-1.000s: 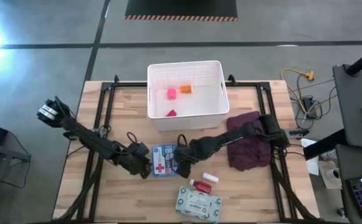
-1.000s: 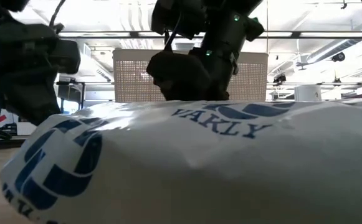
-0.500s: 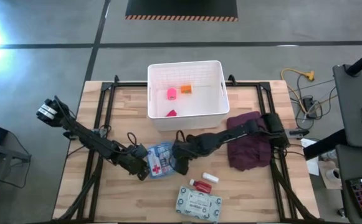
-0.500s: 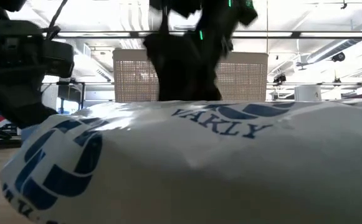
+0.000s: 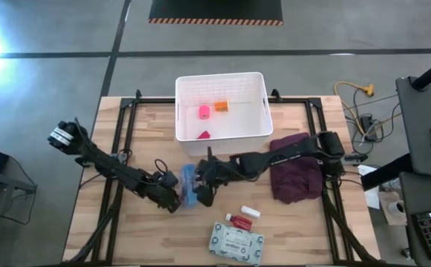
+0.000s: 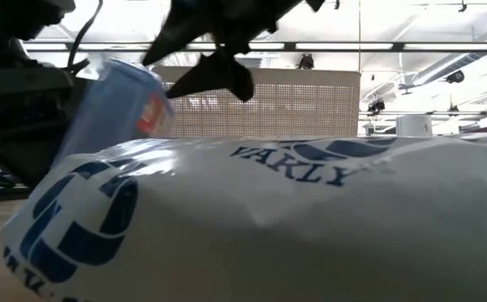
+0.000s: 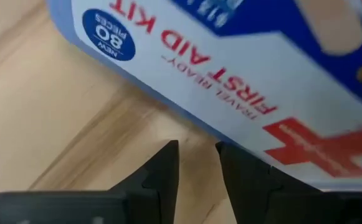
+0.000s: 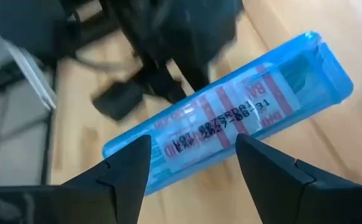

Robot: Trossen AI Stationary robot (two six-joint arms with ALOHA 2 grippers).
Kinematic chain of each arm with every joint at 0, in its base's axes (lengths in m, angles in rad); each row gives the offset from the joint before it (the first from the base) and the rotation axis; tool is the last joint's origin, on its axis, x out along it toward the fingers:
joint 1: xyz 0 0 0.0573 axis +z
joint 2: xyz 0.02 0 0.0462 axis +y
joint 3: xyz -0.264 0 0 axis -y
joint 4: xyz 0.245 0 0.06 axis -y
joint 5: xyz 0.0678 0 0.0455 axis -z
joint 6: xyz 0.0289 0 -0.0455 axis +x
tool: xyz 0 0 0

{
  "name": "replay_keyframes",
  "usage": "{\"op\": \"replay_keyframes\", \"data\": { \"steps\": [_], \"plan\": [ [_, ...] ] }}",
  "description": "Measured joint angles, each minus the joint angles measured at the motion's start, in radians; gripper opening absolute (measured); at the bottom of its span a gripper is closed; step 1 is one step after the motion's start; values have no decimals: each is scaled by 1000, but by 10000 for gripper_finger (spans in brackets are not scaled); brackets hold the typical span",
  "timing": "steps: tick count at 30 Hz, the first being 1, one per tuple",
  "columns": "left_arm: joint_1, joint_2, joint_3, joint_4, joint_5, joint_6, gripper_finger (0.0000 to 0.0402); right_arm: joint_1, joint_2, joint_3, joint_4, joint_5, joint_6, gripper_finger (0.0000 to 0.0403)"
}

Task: Pick & place medical supplies in basket/bin
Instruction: Put the blue first aid kit into the white bin

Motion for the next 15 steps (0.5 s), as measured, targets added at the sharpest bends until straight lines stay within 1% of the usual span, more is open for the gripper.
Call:
{"op": "replay_keyframes", "data": {
  "steps": [5, 11, 15],
  "plan": [
    [1, 0, 0, 1, 1, 0, 102, -11, 12, -1, 63, -9, -1, 228],
    [6, 0, 0, 17, -10, -1, 102, -32, 18, 24, 88, -26, 17, 228],
    [14, 6, 0, 40, -21, -1, 102, -39, 18, 34, 131, -27, 126, 228]
  ]
}}
